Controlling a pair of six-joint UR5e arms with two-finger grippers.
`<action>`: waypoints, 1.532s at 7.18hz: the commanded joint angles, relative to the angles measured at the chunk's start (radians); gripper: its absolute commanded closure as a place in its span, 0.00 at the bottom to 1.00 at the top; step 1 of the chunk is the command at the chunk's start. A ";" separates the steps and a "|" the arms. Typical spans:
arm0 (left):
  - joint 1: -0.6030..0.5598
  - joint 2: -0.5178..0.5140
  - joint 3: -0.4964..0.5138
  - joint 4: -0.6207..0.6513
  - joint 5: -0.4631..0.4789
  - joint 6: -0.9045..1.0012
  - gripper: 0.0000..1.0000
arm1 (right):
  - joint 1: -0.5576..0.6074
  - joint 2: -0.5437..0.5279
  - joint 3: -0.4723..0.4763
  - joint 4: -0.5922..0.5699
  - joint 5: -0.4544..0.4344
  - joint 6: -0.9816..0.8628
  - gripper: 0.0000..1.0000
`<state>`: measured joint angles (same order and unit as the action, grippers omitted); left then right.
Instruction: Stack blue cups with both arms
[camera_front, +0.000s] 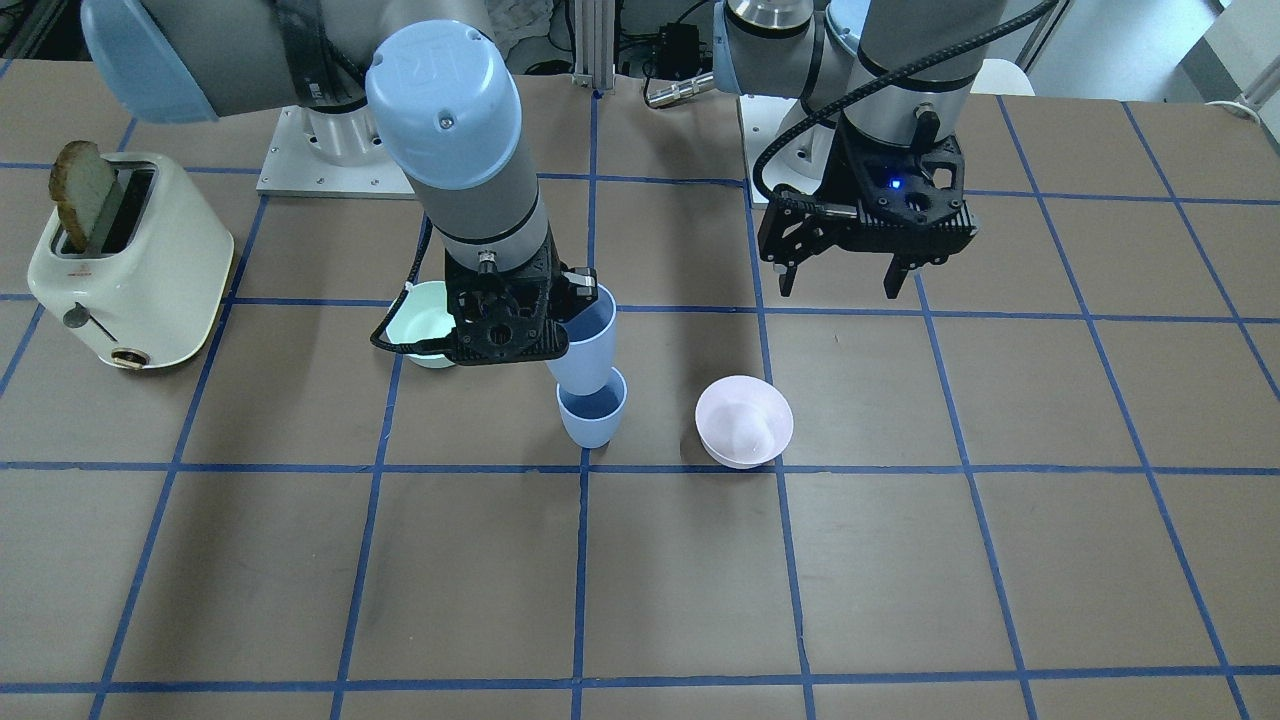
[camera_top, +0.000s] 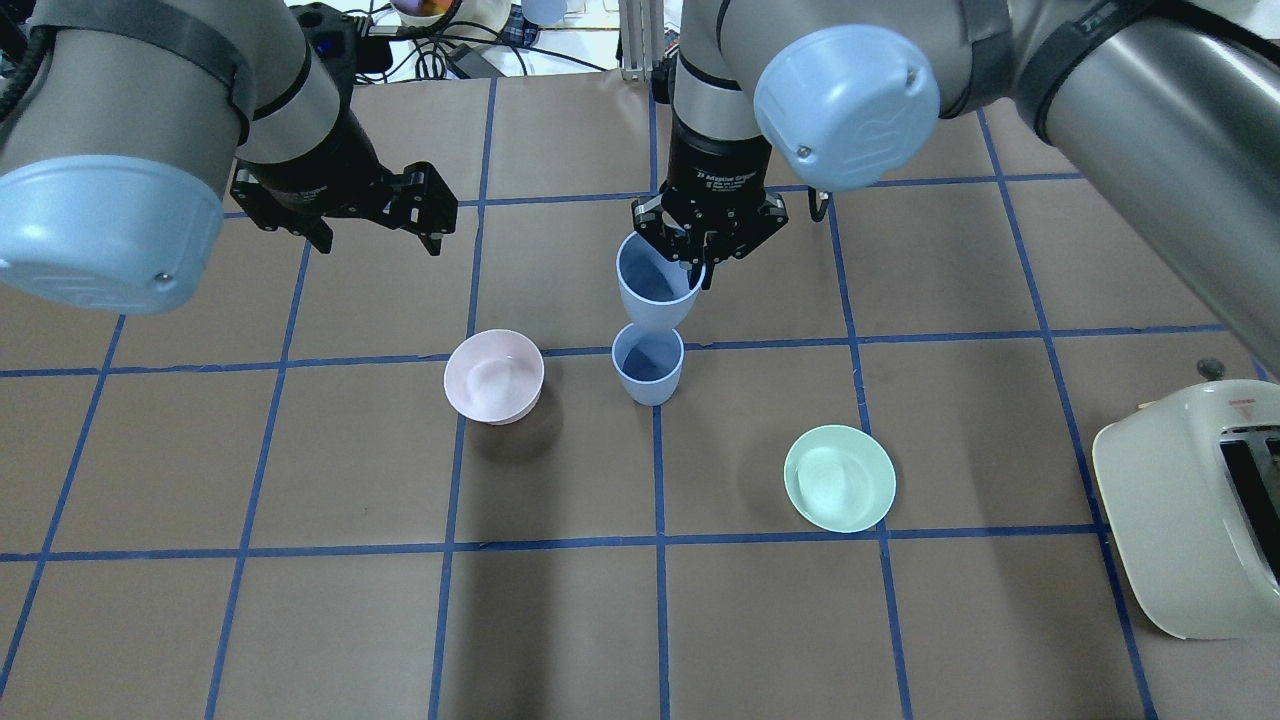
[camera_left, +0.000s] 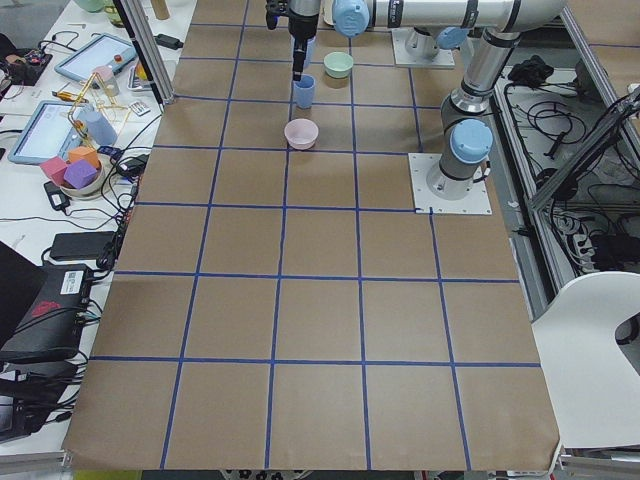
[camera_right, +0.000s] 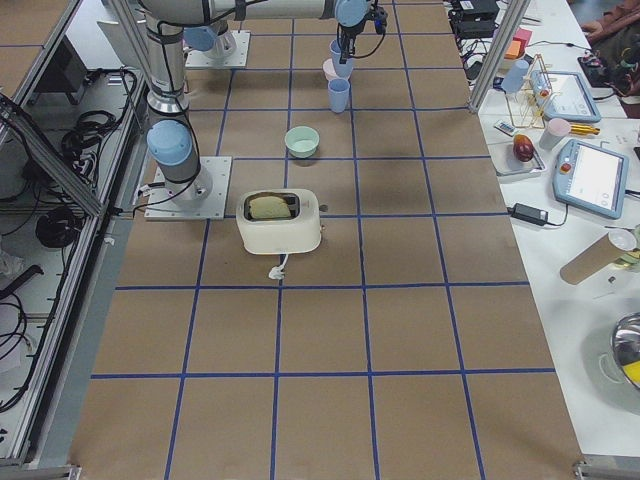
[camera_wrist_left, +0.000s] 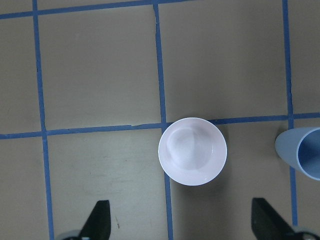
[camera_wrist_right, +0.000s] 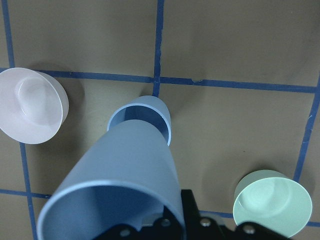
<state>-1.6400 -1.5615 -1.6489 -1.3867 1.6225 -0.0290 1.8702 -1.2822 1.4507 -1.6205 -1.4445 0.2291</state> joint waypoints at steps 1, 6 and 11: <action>0.000 0.001 0.006 -0.017 0.000 -0.005 0.00 | 0.004 0.010 0.043 -0.042 -0.001 0.007 1.00; 0.000 0.004 0.004 -0.020 0.006 -0.005 0.00 | 0.004 0.047 0.046 -0.053 0.001 0.045 1.00; 0.000 0.001 0.003 -0.022 -0.001 -0.005 0.00 | 0.000 0.073 0.048 -0.088 -0.002 0.044 0.03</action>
<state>-1.6398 -1.5577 -1.6448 -1.4082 1.6261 -0.0338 1.8736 -1.2103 1.4977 -1.7089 -1.4448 0.2747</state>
